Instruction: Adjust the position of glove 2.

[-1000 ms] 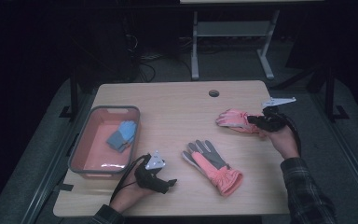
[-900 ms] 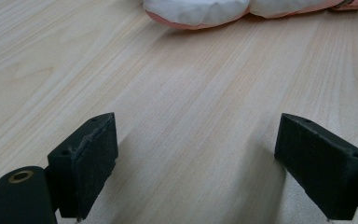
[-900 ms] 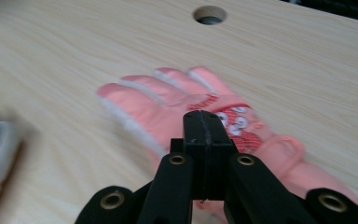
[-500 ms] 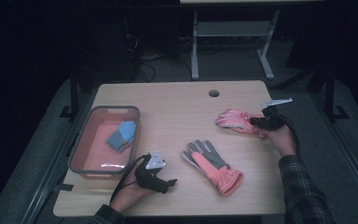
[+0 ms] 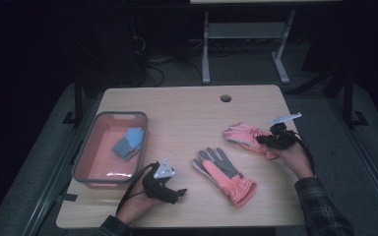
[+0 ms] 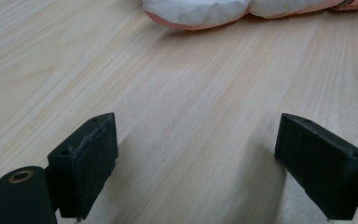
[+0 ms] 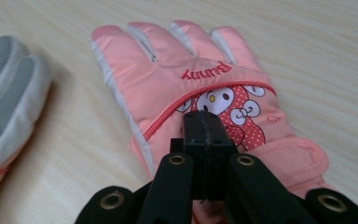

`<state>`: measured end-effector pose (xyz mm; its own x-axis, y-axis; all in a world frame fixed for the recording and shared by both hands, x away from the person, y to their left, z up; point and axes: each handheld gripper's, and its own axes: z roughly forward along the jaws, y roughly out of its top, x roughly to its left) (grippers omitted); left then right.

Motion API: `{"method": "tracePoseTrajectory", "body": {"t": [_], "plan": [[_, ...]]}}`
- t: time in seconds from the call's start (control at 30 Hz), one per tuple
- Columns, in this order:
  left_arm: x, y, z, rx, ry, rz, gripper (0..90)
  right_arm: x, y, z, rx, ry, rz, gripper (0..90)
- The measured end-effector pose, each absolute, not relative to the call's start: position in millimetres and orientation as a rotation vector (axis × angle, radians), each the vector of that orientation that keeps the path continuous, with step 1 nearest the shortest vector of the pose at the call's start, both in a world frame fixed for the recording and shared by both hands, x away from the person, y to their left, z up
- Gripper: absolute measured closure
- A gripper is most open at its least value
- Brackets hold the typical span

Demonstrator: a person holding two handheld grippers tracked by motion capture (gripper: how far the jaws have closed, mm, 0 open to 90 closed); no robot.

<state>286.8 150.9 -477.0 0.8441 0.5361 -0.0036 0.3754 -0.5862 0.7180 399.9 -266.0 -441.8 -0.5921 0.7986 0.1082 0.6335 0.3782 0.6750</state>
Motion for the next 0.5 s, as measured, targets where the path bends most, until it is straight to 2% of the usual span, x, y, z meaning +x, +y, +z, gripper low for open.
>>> {"method": "tracePoseTrajectory", "body": {"t": [0.5], "plan": [[287, 151, -477, 2.263, 0.659, 0.275, 12.5, 358, -236, -434, 1.151, 2.536, 1.019, 90.0]]}}
